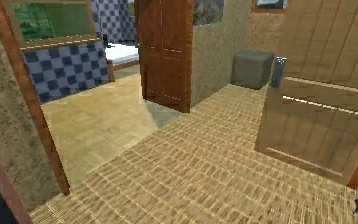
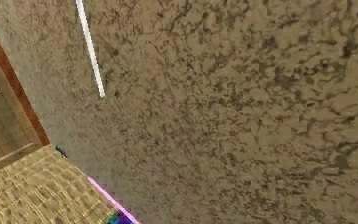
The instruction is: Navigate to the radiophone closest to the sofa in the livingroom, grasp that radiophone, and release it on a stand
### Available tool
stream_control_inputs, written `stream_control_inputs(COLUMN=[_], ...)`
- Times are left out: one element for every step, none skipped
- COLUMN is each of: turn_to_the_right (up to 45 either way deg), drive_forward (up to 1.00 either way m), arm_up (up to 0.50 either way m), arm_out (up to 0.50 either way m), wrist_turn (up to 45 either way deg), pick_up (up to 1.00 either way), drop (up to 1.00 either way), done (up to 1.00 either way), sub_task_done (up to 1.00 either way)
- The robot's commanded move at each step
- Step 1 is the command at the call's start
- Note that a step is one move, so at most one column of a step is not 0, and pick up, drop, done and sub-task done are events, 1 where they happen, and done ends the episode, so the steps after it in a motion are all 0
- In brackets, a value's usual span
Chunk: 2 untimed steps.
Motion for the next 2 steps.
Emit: stream_control_inputs(turn_to_the_right=[0.0,6.0], drive_forward=[0.45,0.0], arm_up=[0.0,0.0], arm_out=[0.0,0.0], wrist_turn=[0.0,0.0], pick_up=[0.0,0.0], drop=[0.0,0.0], done=[0.0,0.0], sub_task_done=[0.0,0.0])
